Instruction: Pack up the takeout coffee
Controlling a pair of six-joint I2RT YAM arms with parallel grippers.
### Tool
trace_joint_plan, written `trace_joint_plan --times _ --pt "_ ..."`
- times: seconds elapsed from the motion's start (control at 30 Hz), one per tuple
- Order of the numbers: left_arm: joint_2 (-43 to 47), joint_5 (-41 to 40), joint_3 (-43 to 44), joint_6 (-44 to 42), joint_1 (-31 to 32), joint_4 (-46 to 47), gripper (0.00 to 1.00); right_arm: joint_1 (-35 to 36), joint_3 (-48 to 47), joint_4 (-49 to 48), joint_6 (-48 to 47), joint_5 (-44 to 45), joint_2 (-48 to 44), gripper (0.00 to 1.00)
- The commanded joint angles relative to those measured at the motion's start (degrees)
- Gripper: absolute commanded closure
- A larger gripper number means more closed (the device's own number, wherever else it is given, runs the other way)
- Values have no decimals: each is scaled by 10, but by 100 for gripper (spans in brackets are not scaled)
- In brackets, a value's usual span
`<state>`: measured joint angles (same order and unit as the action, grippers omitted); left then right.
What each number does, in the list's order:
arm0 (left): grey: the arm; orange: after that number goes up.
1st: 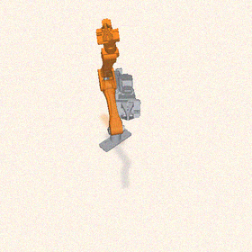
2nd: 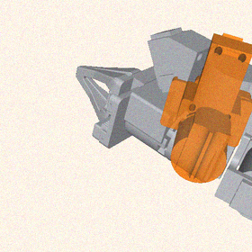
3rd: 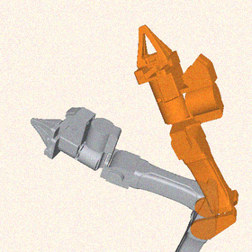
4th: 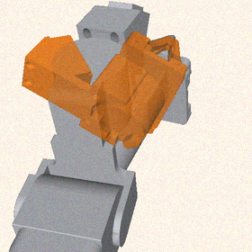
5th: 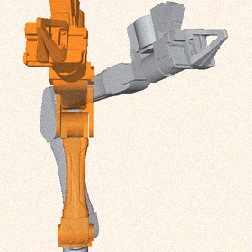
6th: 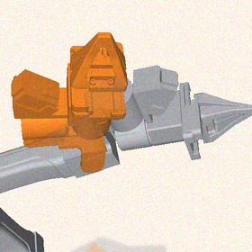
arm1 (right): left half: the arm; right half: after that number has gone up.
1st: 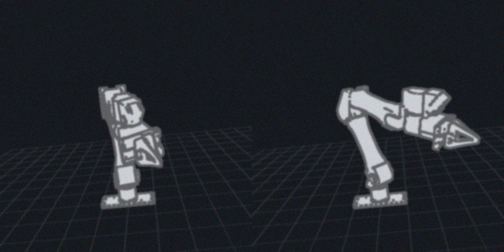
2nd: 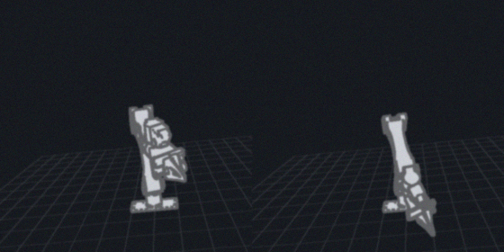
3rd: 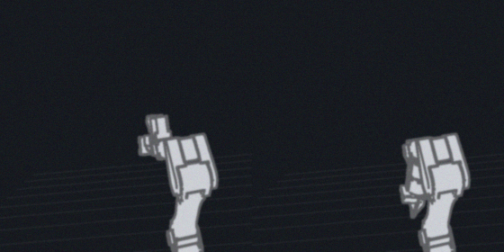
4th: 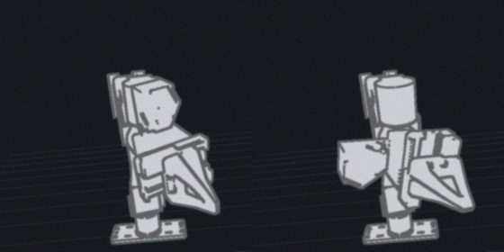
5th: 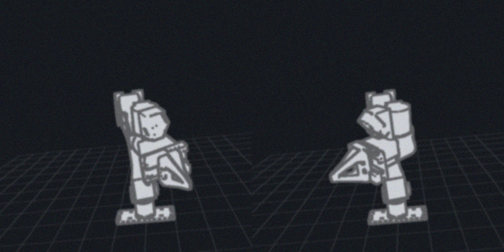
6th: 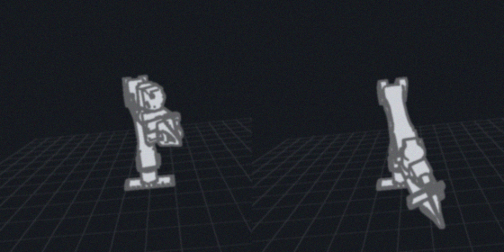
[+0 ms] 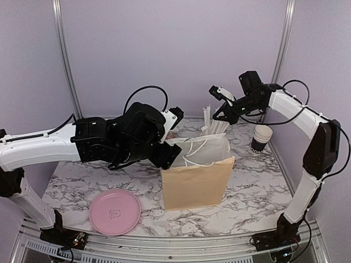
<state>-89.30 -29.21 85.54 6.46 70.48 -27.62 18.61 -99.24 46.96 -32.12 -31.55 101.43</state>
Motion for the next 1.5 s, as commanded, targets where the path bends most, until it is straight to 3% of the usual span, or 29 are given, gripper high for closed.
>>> trace_joint_plan --times 0.0,0.43,0.73,0.9,1.2,1.47 --pt "23 -3 13 -8 -8 -2 18 -1 -54 22 16 -20 -44 100" --pt "75 -1 32 -16 -27 -11 16 1 -127 74 23 -43 -160 100" --pt "102 -61 38 -24 -32 -11 16 1 -192 160 0 -243 -203 100" --pt "131 -85 19 -14 -32 -11 16 21 -155 199 -36 -323 -221 100" --pt "181 -112 -29 13 -32 -8 16 132 -116 178 -37 -289 -194 100" --pt "199 -116 -49 19 -32 -8 16 199 -127 147 2 -190 -118 97"
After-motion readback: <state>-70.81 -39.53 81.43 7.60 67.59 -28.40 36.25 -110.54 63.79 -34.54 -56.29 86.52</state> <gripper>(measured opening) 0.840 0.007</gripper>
